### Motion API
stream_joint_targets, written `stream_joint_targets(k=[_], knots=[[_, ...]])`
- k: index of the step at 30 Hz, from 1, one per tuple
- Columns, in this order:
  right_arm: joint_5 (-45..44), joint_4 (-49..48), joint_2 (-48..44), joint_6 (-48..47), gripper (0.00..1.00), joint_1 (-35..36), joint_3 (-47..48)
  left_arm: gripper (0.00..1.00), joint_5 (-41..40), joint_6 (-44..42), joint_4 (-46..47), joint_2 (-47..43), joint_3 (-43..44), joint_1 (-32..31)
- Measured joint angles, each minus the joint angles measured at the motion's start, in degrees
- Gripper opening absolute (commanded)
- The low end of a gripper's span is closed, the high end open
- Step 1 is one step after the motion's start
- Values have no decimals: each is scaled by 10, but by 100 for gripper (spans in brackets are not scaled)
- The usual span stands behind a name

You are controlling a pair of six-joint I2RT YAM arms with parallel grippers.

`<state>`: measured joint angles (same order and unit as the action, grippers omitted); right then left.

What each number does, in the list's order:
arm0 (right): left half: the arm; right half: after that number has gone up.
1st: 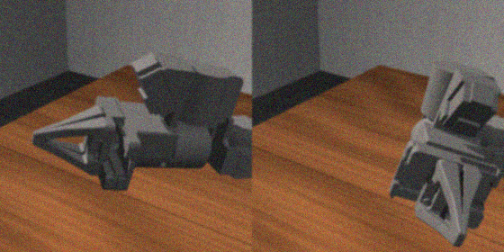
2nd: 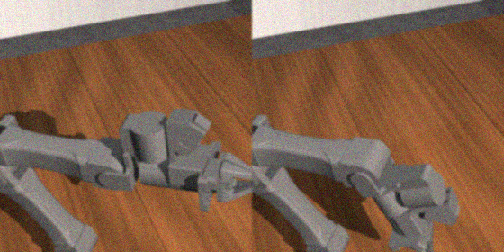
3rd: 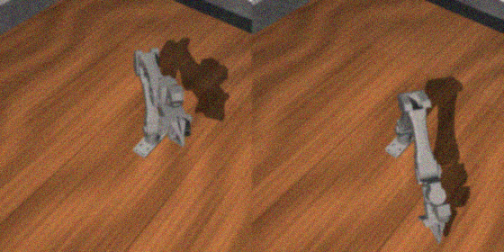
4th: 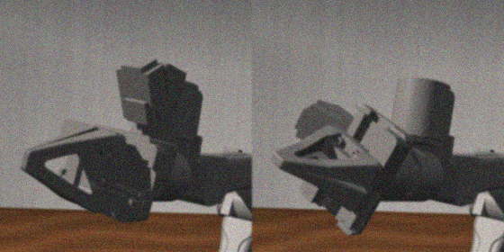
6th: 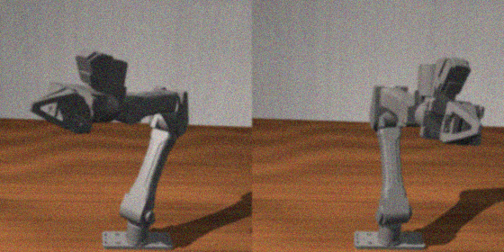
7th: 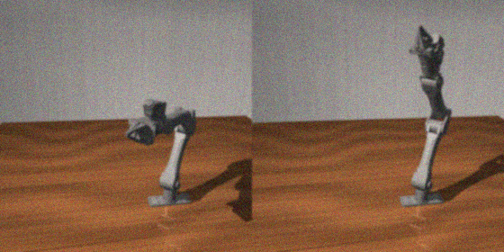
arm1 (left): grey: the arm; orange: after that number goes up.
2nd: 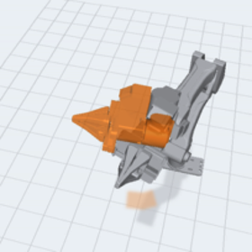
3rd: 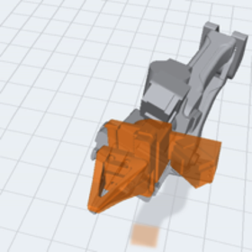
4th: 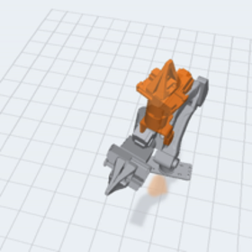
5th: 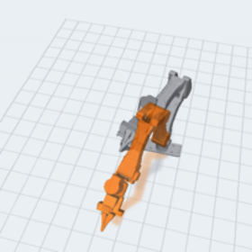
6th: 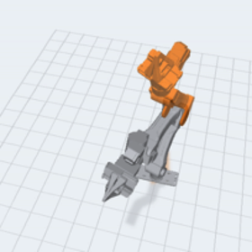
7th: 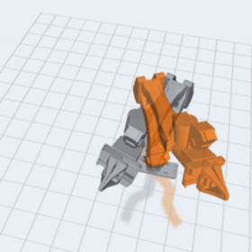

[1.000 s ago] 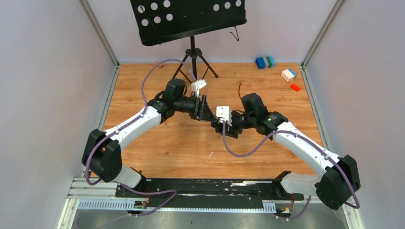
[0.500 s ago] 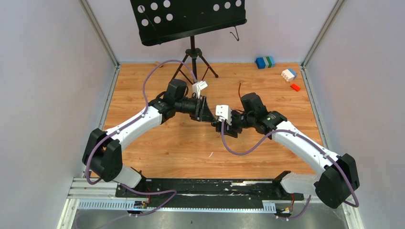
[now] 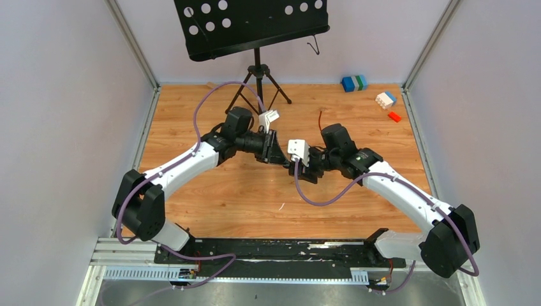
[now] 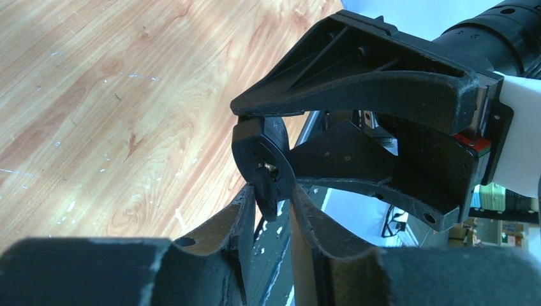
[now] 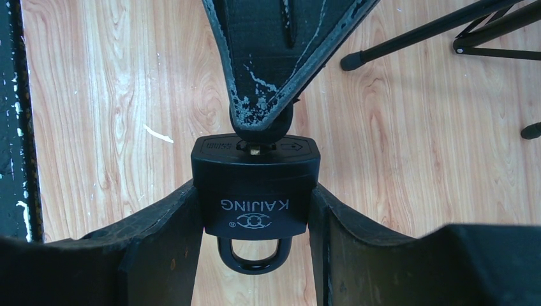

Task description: Unlock with the key

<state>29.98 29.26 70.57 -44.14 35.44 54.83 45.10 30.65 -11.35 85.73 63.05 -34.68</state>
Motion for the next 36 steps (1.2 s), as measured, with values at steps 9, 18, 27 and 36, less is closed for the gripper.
stream_joint_targets(k=[9,18,27,36], knots=[[-4,5,6,2,0,0,1,2,-5,-20,-14,19,5,-8],[42,29,25,8,0,-19,11,0,-25,-194,-56,12,25,-36],[119,66,45,2,0,-27,26,55,-77,-408,-76,-60,-15,-82],[21,-22,-22,19,0,-11,-9,100,-51,-236,21,-58,-26,-28]])
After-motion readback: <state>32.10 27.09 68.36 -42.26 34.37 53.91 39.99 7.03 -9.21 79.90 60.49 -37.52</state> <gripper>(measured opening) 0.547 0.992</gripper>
